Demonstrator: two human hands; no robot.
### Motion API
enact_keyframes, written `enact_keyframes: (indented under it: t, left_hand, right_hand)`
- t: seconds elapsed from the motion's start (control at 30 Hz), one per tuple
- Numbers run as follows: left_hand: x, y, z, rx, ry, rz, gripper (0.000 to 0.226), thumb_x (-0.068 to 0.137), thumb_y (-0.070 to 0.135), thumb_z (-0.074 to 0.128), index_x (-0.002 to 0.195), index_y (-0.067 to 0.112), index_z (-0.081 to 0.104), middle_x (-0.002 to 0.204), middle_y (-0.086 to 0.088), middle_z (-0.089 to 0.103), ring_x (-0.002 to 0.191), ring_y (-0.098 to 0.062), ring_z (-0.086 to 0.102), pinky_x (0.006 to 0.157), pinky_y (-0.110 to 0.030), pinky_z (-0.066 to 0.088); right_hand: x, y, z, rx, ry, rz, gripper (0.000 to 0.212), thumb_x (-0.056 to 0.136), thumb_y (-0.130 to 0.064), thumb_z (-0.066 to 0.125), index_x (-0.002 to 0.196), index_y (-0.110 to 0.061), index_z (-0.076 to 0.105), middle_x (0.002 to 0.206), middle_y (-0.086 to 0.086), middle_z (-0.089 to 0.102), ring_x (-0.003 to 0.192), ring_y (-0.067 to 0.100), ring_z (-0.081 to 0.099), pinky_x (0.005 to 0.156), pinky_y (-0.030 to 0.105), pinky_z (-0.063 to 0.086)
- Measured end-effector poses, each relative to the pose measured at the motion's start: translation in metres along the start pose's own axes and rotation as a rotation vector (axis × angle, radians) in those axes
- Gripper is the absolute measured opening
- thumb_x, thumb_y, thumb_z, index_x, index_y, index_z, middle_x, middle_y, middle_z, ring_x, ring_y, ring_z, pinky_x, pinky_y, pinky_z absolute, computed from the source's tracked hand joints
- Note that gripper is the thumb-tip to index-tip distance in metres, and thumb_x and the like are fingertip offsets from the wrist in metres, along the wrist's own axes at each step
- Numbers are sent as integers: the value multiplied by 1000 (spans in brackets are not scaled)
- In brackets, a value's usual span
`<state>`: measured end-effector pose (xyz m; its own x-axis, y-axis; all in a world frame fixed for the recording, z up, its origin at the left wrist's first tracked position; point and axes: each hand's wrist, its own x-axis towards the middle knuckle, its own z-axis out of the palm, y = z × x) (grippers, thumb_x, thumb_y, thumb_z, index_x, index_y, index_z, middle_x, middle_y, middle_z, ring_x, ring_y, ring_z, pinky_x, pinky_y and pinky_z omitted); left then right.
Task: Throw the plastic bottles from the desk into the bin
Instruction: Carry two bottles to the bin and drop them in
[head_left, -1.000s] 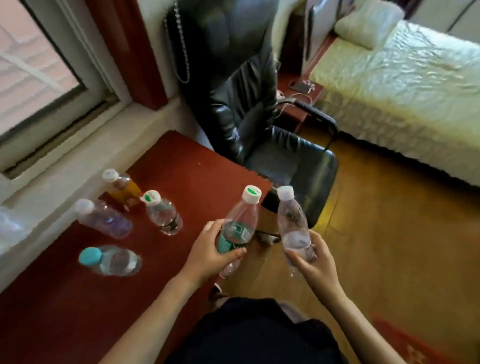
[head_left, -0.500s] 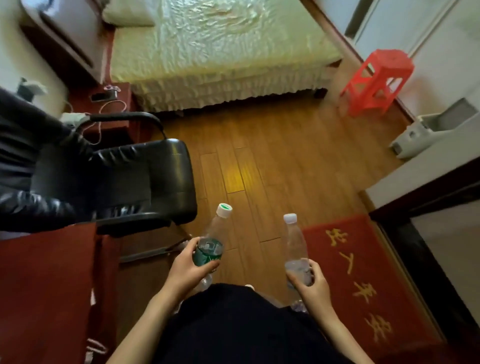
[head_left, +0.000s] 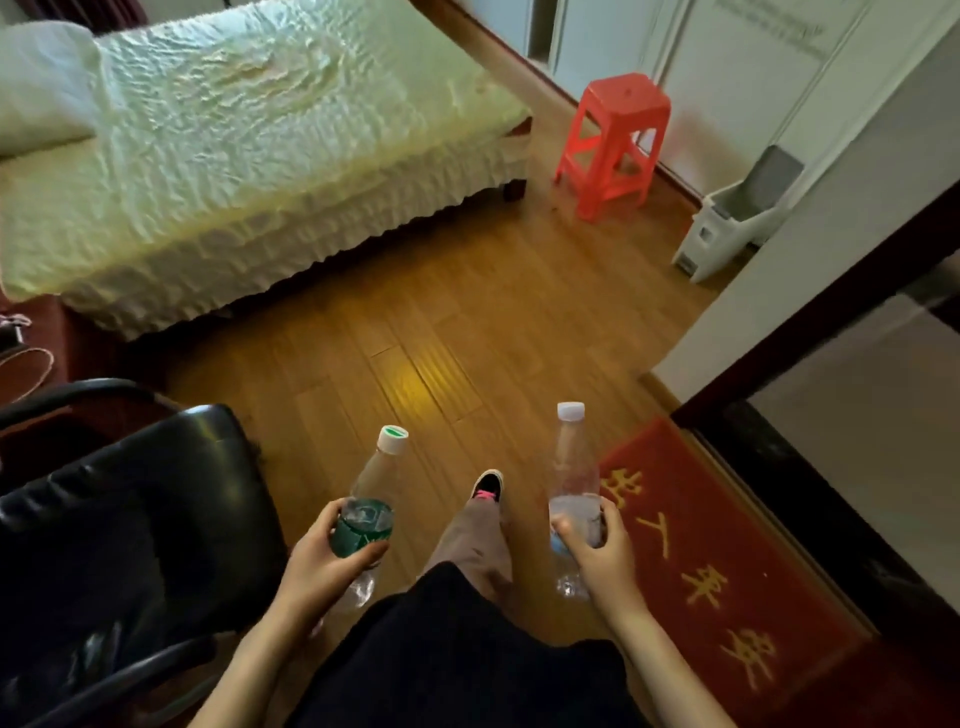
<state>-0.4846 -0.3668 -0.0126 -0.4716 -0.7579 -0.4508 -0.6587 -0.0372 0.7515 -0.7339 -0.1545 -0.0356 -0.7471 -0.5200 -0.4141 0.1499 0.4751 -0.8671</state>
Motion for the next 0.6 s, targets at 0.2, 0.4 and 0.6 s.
enact_keyframes:
  t: [0.2, 0.4, 0.6]
  left_hand:
    - [162, 113, 10, -44, -63, 83, 41, 74, 22, 81, 105, 33, 57, 99, 8, 70, 87, 10, 64, 64, -13, 51]
    - [295, 254, 34, -51, -245, 208, 42, 73, 24, 81, 106, 31, 57, 101, 5, 71, 85, -3, 69, 74, -27, 59]
    - [412, 347, 83, 11, -374, 271, 47, 70, 33, 82, 109, 34, 56, 103, 8, 70, 92, -7, 69, 80, -36, 60]
  right_hand:
    - [138, -70, -18, 10, 129, 15, 33, 82, -22, 76, 110, -15, 60, 104, -1, 68, 99, 16, 66, 81, 28, 53]
    - [236, -144, -57, 23, 231, 10, 32, 80, -21, 77, 107, -22, 60, 104, 0, 68, 97, 15, 66, 85, 37, 55]
    - [337, -162, -96, 12, 362, 70, 40, 79, -23, 79, 114, -19, 60, 108, 0, 67, 101, 17, 65, 86, 37, 53]
